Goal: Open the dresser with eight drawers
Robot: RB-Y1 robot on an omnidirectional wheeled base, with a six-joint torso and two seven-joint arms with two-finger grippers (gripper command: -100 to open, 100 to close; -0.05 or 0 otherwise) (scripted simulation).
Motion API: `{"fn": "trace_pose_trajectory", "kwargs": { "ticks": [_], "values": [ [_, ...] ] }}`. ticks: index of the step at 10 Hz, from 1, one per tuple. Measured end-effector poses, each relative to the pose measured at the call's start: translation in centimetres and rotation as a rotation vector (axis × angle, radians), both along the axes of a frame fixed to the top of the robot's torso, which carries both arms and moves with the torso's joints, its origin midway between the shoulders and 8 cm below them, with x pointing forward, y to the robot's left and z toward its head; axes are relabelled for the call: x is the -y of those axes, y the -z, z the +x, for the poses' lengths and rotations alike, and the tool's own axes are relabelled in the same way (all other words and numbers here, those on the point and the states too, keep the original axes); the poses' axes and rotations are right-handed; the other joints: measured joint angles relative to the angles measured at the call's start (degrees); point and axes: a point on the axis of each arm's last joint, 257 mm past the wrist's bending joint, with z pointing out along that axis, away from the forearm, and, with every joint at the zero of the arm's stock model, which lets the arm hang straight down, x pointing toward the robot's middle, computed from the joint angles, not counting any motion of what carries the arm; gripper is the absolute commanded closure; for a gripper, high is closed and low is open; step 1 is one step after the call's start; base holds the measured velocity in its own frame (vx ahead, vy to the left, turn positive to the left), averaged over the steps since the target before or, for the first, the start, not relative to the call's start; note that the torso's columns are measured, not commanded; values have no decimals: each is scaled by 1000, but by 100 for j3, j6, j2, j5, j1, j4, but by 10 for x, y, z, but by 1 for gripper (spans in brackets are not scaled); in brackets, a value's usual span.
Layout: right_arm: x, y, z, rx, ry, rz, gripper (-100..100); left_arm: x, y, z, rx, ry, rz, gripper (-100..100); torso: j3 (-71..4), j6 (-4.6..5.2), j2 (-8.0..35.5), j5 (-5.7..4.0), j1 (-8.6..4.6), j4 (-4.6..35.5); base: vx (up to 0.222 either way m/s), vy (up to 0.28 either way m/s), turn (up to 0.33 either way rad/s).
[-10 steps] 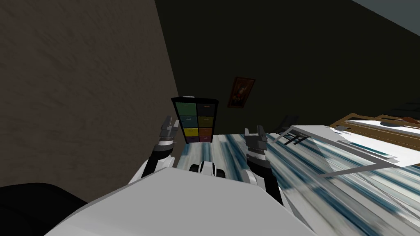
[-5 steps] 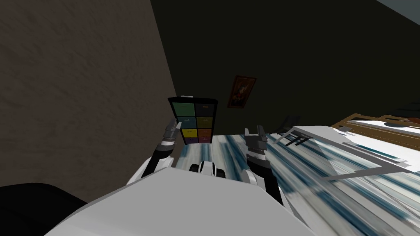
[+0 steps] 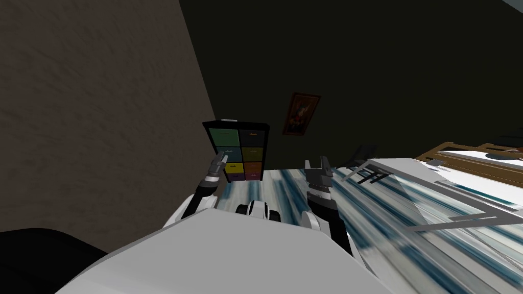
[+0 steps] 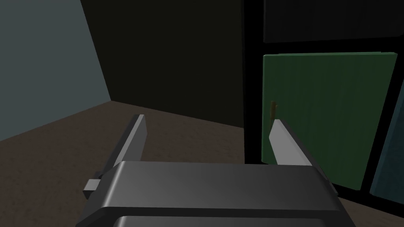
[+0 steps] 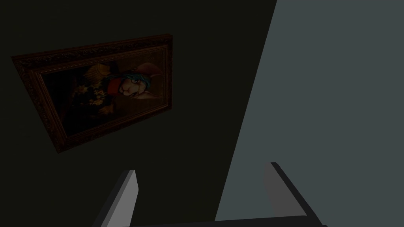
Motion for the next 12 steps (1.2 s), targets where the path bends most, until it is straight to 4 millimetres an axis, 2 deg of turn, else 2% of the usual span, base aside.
{"fn": "trace_pose_trajectory", "kwargs": {
  "ticks": [12],
  "values": [
    [0, 0, 0, 0, 0, 0, 0, -26, 93, 30, -167, -32, -29, -100, 5, 0, 10, -3, -7, 2, 103, -44, 2]
  ]
}}
